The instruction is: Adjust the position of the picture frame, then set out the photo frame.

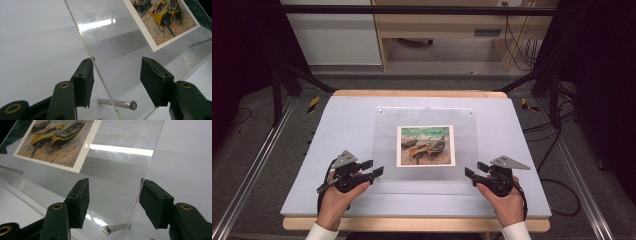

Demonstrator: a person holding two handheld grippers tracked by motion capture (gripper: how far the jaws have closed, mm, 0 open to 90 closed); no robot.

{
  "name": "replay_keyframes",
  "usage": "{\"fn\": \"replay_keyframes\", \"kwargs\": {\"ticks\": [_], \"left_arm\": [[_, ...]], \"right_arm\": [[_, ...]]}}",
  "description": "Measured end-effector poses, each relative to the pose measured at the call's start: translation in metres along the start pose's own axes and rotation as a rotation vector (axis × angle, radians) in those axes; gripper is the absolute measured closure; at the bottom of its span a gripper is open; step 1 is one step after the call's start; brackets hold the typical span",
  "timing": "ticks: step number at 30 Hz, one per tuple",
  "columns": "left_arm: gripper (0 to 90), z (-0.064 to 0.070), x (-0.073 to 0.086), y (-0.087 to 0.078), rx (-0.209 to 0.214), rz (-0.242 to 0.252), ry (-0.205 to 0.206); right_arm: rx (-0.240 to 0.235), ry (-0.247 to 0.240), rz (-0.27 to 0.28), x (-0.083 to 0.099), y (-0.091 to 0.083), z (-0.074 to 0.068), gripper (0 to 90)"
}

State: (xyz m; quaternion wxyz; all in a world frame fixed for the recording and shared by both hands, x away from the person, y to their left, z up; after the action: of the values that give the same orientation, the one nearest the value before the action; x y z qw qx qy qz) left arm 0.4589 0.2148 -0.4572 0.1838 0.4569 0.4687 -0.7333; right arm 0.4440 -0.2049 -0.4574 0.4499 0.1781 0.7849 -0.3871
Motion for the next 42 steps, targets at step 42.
{"fn": "replay_keyframes", "kwargs": {"ticks": [42], "left_arm": [[58.7,0.005,0.008,-0.017,-0.018,-0.007,0.037]], "right_arm": [[0.022,-0.04,0.003,0.011,-0.016,-0.009,55.7]]}}
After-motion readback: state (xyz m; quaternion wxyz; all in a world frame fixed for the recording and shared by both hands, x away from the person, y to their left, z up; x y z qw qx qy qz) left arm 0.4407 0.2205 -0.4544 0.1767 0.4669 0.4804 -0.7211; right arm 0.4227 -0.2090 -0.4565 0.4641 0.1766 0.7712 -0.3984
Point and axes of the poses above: each handheld gripper's, and its own axes: y roughly forward along the jaws, x roughly out of its underside, z roughly to its right, the point moved 2 cm from there along y, roughly forward along the jaws, and after that the axes turned 9 degrees about -x, right-handed, at the moved point
